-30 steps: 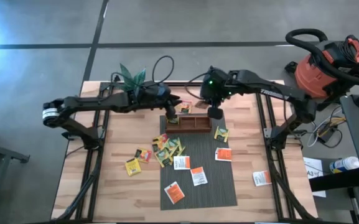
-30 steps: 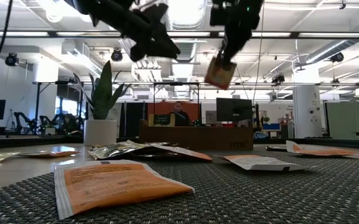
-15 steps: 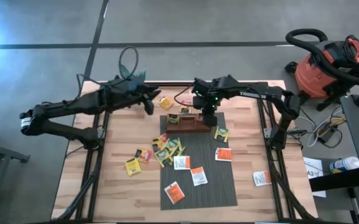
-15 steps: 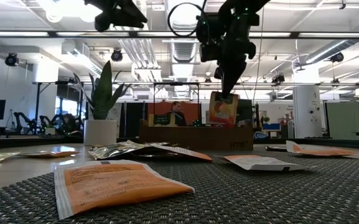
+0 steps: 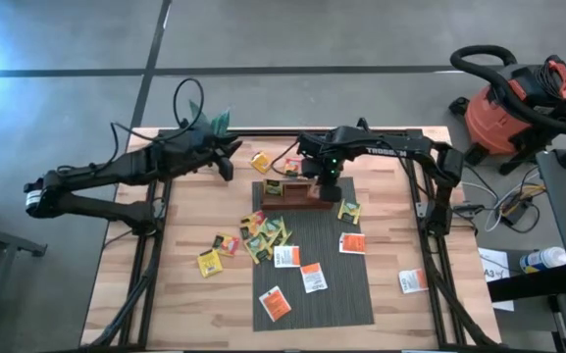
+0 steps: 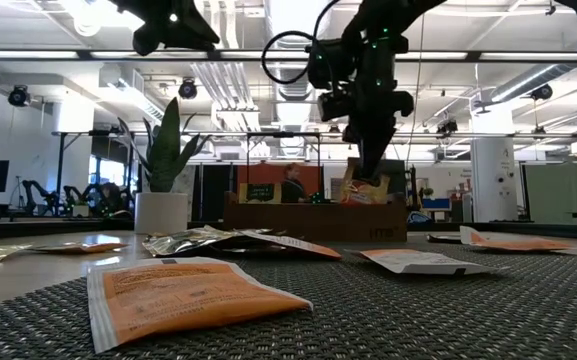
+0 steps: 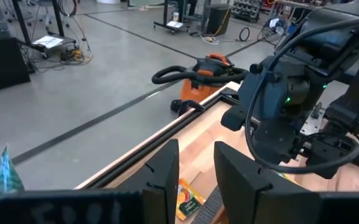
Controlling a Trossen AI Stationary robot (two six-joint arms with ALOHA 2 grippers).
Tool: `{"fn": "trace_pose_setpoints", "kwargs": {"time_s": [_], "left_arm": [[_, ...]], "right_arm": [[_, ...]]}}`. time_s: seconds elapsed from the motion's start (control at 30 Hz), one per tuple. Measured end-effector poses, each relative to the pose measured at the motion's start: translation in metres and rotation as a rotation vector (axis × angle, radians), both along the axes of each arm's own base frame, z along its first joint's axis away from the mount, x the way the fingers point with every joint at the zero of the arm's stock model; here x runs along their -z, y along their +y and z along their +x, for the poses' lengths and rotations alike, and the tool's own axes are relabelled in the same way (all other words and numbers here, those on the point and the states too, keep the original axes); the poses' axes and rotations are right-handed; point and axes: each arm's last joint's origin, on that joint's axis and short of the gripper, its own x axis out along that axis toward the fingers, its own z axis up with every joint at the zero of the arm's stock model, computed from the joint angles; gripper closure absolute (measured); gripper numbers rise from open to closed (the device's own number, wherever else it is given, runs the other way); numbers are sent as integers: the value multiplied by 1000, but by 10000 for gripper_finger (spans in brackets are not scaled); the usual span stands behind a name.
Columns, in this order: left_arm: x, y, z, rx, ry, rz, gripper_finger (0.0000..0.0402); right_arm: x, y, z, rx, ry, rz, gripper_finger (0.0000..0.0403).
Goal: Pick & Place Tea
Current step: Put the orange tea bag into the right compartment of the wooden organizer
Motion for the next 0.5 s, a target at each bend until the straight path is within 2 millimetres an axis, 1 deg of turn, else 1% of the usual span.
{"fn": "trace_pose_setpoints", "kwargs": {"time_s": [0.27,0.5], "left_arm": [[0,1,2,0,-5,1,305],[-2,1,3,-12,-30,9,305]], "right_arm": [[-14,-1,0,-38,36,-82,394],[-12,2,1,-52,50,-74,394]]}}
